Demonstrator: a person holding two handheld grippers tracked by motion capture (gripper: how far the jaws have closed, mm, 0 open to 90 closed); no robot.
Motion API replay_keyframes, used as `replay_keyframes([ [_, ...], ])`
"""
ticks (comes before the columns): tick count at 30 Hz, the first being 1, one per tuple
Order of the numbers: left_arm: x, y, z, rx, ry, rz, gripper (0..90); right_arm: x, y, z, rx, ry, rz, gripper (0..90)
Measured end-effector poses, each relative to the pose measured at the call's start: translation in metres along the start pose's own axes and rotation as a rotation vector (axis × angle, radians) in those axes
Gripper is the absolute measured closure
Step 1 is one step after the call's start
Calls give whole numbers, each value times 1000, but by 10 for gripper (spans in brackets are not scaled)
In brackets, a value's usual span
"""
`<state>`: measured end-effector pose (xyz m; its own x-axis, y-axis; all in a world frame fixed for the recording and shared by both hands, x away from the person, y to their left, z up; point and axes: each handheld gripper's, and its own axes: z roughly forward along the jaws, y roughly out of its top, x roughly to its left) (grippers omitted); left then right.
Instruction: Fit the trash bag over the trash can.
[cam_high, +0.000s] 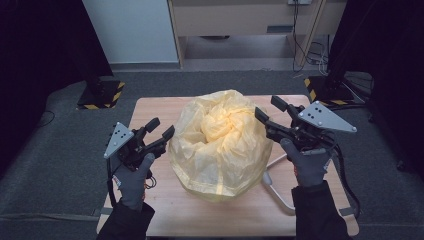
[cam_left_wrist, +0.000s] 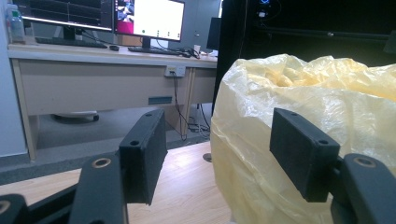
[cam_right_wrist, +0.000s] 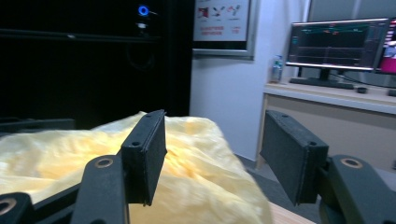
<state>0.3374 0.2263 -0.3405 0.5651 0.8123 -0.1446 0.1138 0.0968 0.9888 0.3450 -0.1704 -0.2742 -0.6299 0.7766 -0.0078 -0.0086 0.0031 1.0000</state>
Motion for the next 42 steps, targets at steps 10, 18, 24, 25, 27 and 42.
replay_keyframes([
  [10, 0, 0, 0, 1, 1, 3, 353, 16, -21, 10, 95, 72, -51, 445],
  [18, -1, -1, 1, 4, -1, 5, 351, 17, -30, 13, 146, 100, -63, 462],
  [24, -1, -1, 1, 4, -3, 2, 350, 16, -11, 6, 75, 192, 4, 581],
  [25, -2, -1, 1, 4, -4, 3, 351, 17, -11, 7, 91, 204, -4, 590],
  [27, -2, -1, 1, 5, -5, 4, 351, 21, -15, 10, 141, 239, -22, 622],
  [42, -3, -1, 2, 4, -11, 2, 349, 20, -16, 14, 137, 260, 8, 502],
])
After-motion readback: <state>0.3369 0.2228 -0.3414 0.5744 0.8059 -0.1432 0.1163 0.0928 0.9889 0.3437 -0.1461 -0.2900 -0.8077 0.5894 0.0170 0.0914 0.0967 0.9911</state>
